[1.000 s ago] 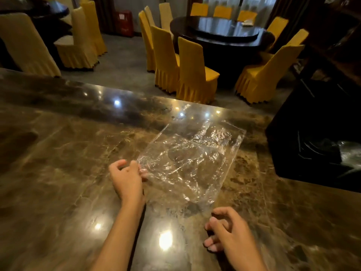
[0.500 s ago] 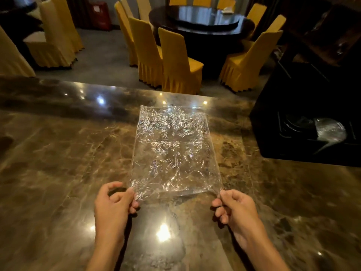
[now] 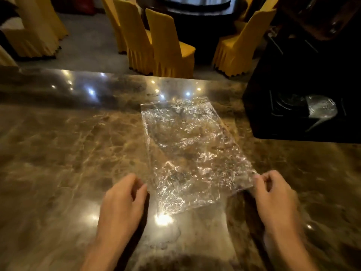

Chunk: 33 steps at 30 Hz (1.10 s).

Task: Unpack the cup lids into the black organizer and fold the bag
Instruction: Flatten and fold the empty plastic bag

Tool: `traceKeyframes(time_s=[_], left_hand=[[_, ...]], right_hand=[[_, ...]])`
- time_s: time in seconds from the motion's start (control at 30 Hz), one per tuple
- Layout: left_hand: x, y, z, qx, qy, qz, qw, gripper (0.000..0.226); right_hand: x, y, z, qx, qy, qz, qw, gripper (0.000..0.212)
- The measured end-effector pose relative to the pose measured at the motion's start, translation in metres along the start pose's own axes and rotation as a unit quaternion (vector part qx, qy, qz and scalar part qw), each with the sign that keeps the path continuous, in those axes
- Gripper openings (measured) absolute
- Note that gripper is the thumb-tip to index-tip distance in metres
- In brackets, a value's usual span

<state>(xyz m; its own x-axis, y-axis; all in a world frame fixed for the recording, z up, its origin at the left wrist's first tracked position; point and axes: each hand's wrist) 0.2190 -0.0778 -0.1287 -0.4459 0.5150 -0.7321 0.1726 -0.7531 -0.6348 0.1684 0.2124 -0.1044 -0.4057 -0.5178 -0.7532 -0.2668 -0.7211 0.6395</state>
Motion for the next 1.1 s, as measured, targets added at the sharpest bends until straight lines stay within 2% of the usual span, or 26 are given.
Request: traceKeyframes(time_s=[0.07,0.13,0.3,0.43,0.47,0.53,0.57,0.6,0.63,0.7,0.77,0.8,0.87,0.93,1.0,1.1], left_hand=[[0.017,-0.03,0.004,0.12,-0.002,-0.027,0.992,0.019],[0.037,-0.053,0.006,0.193,0.034,-0.047,0.979,0.011],[0.054,-0.057,0.018,0.255,0.082,-0.039,0.963,0.013],[0.064,-0.045,0.019,0.302,0.115,0.024,0.946,0.016],[0.068,-0.045,0.015,0.307,0.12,0.039,0.943,0.015],[0.072,-0.044,0.006,0.311,0.118,0.055,0.941,0.011],[0.074,-0.044,0.003,0.308,0.112,0.051,0.943,0.01],[0.076,-0.044,0.0,0.307,0.11,0.039,0.945,0.009],[0.077,-0.046,-0.002,0.315,0.105,0.023,0.943,0.01],[0.082,-0.051,-0.009,0.316,0.099,-0.011,0.943,0.014],[0.083,-0.052,-0.022,0.268,0.091,-0.053,0.958,0.023],[0.084,-0.049,-0.03,0.241,0.097,-0.061,0.964,0.032],[0.084,-0.042,-0.04,0.274,0.119,0.042,0.953,0.052],[0.086,-0.037,-0.042,0.339,0.153,0.164,0.914,0.062],[0.088,-0.039,-0.036,0.324,0.155,0.179,0.916,0.065],[0.088,-0.037,-0.035,0.281,0.162,0.207,0.923,0.065]], right_hand=[[0.011,0.023,-0.01,-0.058,-0.003,0.01,0.998,0.029],[0.023,0.033,-0.009,-0.076,0.049,0.006,0.996,0.029],[0.014,-0.004,0.023,-0.021,0.113,0.05,0.992,0.034],[-0.002,-0.035,0.023,0.042,0.215,0.033,0.975,0.04],[-0.006,-0.038,0.022,0.025,0.203,-0.011,0.979,0.043],[-0.018,-0.034,0.015,-0.032,0.097,-0.077,0.992,0.044],[-0.021,-0.024,0.007,-0.062,0.041,-0.058,0.996,0.041],[-0.021,-0.009,-0.003,-0.096,0.019,-0.01,0.995,0.036],[-0.016,0.007,-0.014,-0.14,0.039,0.051,0.988,0.027],[0.006,0.033,-0.036,-0.219,0.149,0.137,0.954,0.02],[0.033,0.046,-0.053,-0.322,0.257,0.109,0.904,0.041],[0.045,0.046,-0.057,-0.377,0.275,0.071,0.882,0.05],[0.062,0.04,-0.057,-0.435,0.293,0.001,0.851,0.059],[0.071,0.029,-0.052,-0.437,0.309,-0.035,0.844,0.065],[0.076,0.016,-0.045,-0.424,0.297,-0.066,0.853,0.068],[0.075,-0.008,-0.022,-0.421,0.246,-0.173,0.856,0.066]])
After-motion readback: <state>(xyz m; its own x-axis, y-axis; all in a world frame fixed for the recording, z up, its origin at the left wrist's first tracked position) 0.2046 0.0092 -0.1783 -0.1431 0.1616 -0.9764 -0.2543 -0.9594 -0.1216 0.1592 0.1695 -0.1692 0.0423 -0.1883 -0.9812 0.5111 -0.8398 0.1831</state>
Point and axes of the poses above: each hand's wrist, its own z-axis towards the middle knuckle, its own x-axis out of the palm, y = z × x, and after that the axes turned 8 degrees about -y, right-handed
